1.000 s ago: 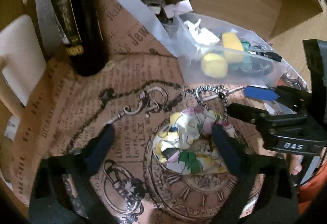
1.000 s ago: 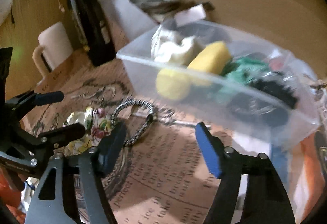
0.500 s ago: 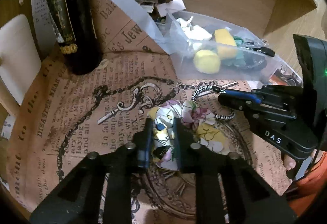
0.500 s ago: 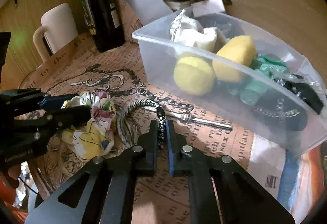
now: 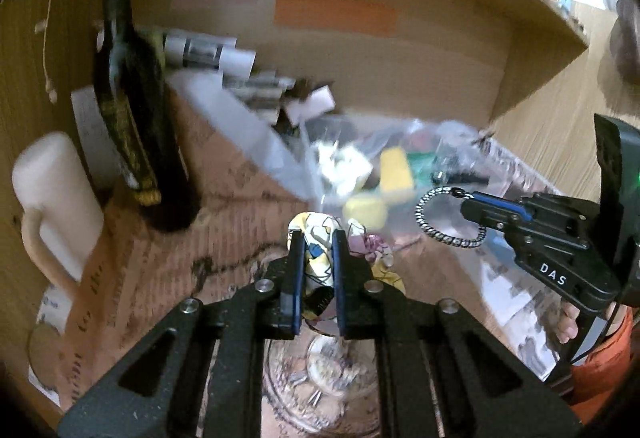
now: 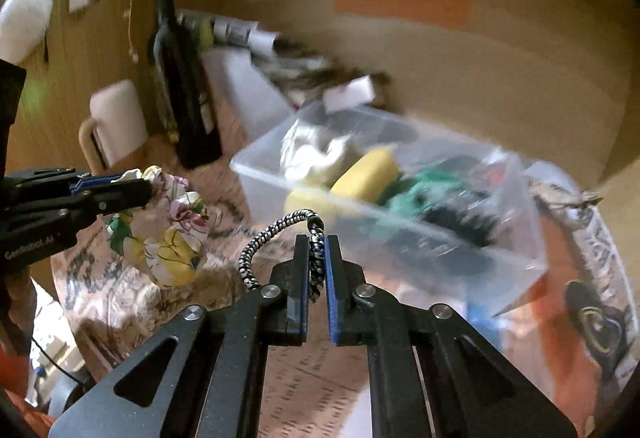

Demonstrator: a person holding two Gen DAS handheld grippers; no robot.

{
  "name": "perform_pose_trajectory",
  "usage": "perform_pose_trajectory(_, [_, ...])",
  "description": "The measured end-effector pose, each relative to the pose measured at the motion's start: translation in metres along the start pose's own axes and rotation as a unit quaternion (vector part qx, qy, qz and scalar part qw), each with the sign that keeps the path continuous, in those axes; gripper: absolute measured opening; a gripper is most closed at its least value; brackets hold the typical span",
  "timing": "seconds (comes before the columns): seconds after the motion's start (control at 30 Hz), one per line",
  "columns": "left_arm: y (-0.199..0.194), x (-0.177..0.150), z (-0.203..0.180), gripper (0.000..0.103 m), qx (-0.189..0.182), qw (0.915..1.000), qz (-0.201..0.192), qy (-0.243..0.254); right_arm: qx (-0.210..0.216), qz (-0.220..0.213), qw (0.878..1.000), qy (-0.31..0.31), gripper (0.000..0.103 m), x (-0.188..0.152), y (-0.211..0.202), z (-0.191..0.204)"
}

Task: Organize soft objects
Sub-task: 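Grasp the floral scrunchie with the left tool while the right tool grasps the beaded bracelet, then release the scrunchie into the clear box with the left tool while the right tool releases the bracelet there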

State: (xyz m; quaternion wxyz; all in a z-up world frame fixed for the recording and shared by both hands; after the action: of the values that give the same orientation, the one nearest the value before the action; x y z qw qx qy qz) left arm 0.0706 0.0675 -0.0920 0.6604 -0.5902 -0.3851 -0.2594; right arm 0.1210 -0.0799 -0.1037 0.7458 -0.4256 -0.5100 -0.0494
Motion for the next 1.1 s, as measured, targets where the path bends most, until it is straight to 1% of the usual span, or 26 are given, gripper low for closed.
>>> perform_pose_trajectory(0.13, [-0.005, 0.023, -0.006, 0.012, 0.004, 0.9994, -0.033, 0.003, -0.019, -0.032, 0.999, 0.002, 0.007, 0.014, -0.017, -0.008])
perform_pose_trajectory(0.23, [-0.005, 0.039, -0.011, 0.012, 0.002, 0.9987, -0.051, 0.001, -0.035, -0.056, 0.998, 0.001, 0.007, 0.025, -0.030, -0.017])
perform_pose_trajectory(0.33, [0.002, 0.056, -0.015, 0.012, -0.008, 0.9983, -0.057, -0.003, -0.053, -0.078, 0.996, 0.000, 0.007, 0.035, -0.040, -0.026])
perform_pose_trajectory(0.43, [0.009, 0.068, -0.021, 0.012, -0.007, 0.9981, -0.061, -0.003, -0.067, -0.093, 0.993, 0.000, 0.007, 0.044, -0.044, -0.033])
perform_pose_trajectory(0.57, [0.022, 0.080, -0.029, 0.012, -0.012, 0.9981, -0.061, 0.000, -0.074, -0.106, 0.992, 0.006, 0.007, 0.052, -0.046, -0.045])
perform_pose_trajectory(0.67, [0.035, 0.085, -0.034, 0.012, -0.017, 0.9983, -0.056, 0.004, -0.077, -0.105, 0.991, 0.011, 0.007, 0.054, -0.040, -0.051])
perform_pose_trajectory(0.77, [0.053, 0.086, -0.041, 0.012, -0.018, 0.9989, -0.042, 0.010, -0.077, -0.093, 0.993, 0.018, 0.007, 0.054, -0.027, -0.059])
perform_pose_trajectory(0.9, [0.071, 0.082, -0.048, 0.012, -0.020, 0.9993, -0.027, 0.019, -0.071, -0.070, 0.994, 0.034, 0.007, 0.049, -0.004, -0.071])
perform_pose_trajectory(1.1, [0.101, 0.071, -0.058, 0.012, -0.018, 0.9991, 0.010, 0.038, -0.061, -0.027, 0.997, 0.043, 0.007, 0.038, 0.025, -0.080])
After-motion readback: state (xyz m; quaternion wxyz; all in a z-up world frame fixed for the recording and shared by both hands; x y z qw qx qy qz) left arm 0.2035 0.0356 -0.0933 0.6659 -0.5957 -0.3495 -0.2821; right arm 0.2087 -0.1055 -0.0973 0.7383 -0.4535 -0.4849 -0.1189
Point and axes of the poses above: each gripper's, at about its wrist camera, not at the fingertips, and y roughly the way its jaws point, z to its left, x to its top, the point moved 3 cm from there along y, roughly the way its jaws point, and after that the axes turned 11 degrees about x, right-handed, at the moved point
